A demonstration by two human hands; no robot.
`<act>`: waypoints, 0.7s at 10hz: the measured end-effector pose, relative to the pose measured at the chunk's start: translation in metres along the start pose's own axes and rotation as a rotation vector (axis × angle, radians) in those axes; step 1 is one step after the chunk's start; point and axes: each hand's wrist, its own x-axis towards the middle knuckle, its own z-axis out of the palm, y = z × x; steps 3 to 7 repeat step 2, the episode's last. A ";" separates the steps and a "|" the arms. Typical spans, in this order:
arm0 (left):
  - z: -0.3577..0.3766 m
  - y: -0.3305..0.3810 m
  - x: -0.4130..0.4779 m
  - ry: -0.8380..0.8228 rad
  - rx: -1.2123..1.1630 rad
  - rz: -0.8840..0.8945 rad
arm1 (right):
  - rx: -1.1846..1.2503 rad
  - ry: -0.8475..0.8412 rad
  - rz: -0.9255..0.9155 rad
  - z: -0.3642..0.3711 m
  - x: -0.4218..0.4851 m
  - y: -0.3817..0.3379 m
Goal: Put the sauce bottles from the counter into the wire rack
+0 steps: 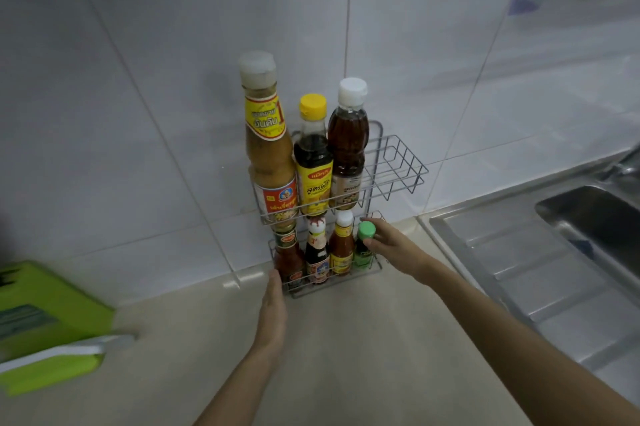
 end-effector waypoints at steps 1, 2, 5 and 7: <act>-0.013 0.009 -0.014 -0.063 0.142 -0.026 | -0.162 0.098 0.048 0.009 -0.020 -0.010; -0.026 0.015 -0.034 -0.027 0.265 -0.015 | -0.281 0.308 -0.009 0.020 -0.051 -0.021; -0.026 0.015 -0.034 -0.027 0.265 -0.015 | -0.281 0.308 -0.009 0.020 -0.051 -0.021; -0.026 0.015 -0.034 -0.027 0.265 -0.015 | -0.281 0.308 -0.009 0.020 -0.051 -0.021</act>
